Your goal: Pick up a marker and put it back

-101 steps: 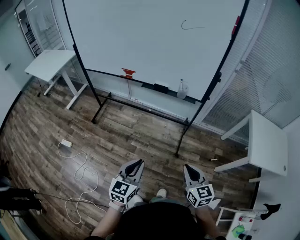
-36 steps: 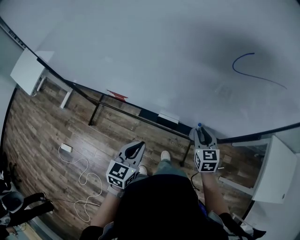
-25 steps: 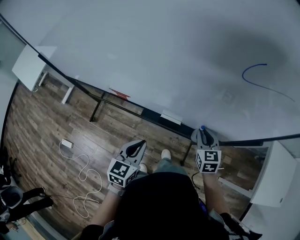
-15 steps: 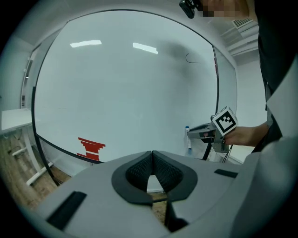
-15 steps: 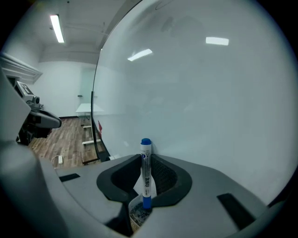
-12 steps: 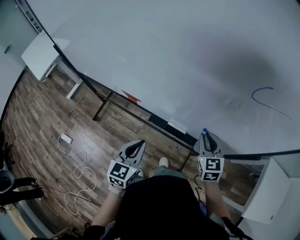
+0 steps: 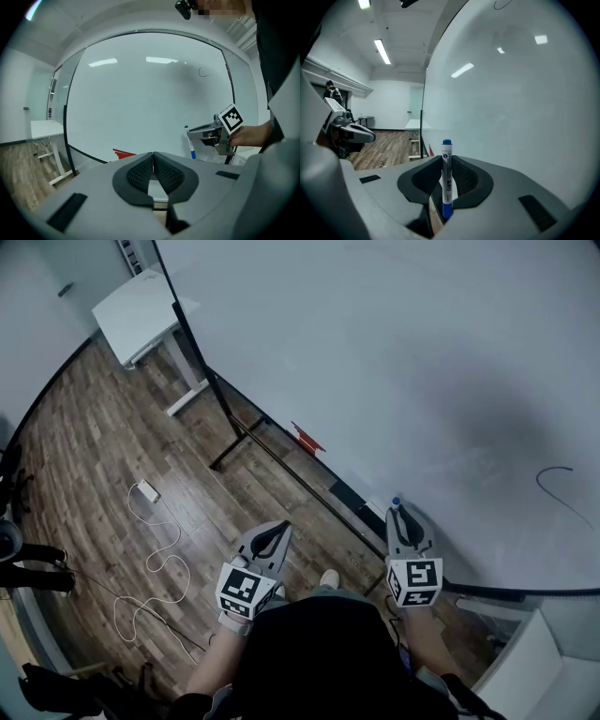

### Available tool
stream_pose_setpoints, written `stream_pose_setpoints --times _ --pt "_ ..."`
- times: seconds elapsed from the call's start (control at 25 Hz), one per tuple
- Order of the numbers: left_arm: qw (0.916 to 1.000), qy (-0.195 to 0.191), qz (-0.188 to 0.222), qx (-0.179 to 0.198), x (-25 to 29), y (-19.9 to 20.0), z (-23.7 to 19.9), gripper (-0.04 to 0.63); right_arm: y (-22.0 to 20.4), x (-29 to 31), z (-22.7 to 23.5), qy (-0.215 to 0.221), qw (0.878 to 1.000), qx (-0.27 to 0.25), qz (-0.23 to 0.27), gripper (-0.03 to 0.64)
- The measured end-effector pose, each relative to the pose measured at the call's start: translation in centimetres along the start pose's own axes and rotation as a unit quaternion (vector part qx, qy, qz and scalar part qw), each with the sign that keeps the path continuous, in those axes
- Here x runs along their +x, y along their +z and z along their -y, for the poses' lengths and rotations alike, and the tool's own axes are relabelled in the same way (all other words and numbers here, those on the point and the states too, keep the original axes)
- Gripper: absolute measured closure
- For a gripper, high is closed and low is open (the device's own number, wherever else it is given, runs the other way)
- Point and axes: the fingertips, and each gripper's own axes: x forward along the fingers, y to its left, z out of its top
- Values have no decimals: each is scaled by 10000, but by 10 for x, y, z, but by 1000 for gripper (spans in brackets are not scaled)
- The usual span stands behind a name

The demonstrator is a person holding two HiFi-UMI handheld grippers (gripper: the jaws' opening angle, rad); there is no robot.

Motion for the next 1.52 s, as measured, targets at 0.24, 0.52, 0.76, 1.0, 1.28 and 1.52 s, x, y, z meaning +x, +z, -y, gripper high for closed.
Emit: stream_pose_setpoints --times 0.24,0.52,0.76,1.0,1.28,1.52 --pt "9979 641 -14 -96 -36 -8 -25 575 11 33 -51 793 9968 -58 90 523" --pt "9905 1339 -46 -304 -80 -21 -47 575 14 55 -110 1589 9870 -227 51 523" --pt "9864 1602 -75 -350 -102 -25 -55 575 12 63 -141 1950 9803 -300 -12 523" --pt "9855 1653 -96 -371 -109 -31 -58 575 10 62 -150 2015 9790 -296 -3 523" --pt "9884 1471 -123 -357 -94 -32 -58 575 8 59 -133 1743 9845 -174 18 523" --pt "9940 1035 -133 -322 -71 -29 -46 575 6 42 -99 1224 9925 -36 32 523"
